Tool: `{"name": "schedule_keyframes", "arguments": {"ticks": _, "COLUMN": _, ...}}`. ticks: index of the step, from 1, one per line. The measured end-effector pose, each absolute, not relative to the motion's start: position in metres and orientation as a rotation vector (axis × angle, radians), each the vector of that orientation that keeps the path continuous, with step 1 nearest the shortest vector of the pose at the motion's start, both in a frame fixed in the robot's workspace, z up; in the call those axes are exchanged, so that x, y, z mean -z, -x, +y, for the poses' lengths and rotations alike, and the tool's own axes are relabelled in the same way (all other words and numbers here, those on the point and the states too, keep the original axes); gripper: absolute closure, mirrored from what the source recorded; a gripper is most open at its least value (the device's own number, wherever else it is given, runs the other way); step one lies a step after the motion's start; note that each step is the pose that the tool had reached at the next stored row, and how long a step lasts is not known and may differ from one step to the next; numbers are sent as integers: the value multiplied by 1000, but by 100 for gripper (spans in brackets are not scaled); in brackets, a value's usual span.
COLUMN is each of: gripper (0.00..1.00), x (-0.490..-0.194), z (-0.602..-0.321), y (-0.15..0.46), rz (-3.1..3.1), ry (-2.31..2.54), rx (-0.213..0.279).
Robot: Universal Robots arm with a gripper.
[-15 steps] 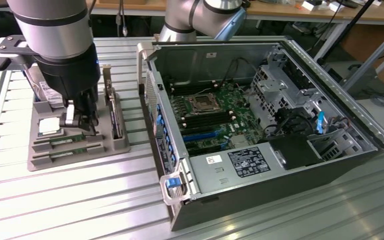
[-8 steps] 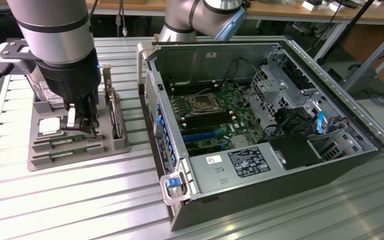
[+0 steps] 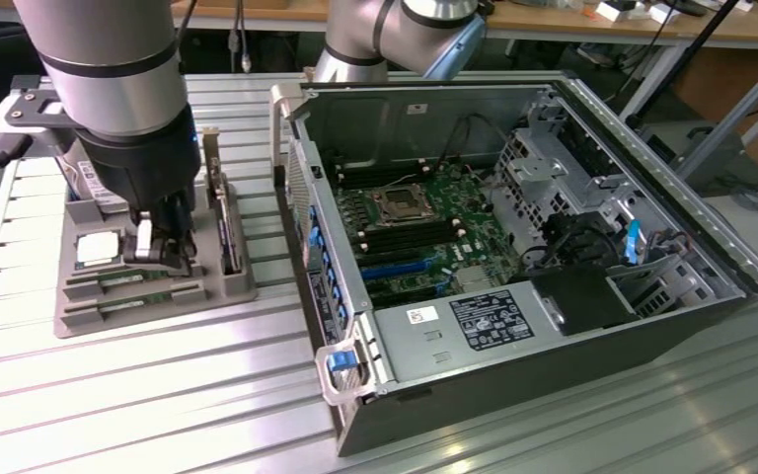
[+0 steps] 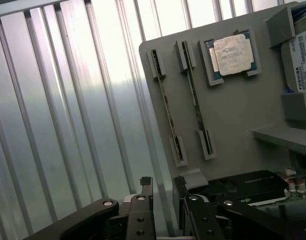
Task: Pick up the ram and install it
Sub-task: 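Pick up the ram and move it above insertion slot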
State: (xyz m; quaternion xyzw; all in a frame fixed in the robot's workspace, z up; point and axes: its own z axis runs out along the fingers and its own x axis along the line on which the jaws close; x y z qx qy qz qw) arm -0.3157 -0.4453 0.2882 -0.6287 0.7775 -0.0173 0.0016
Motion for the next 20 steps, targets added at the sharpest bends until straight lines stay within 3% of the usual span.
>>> {"name": "schedule_keyframes", "arguments": {"ticks": 10, "gripper": 70, "x": -287, "z": -445, "y": 316, "rz": 2132, "ry": 2295, "rx": 53}}
{"name": "schedule_keyframes", "arguments": {"ticks": 20, "gripper": 70, "x": -285, "z": -445, "y": 351, "rz": 2123, "ry": 2298, "rx": 61}}
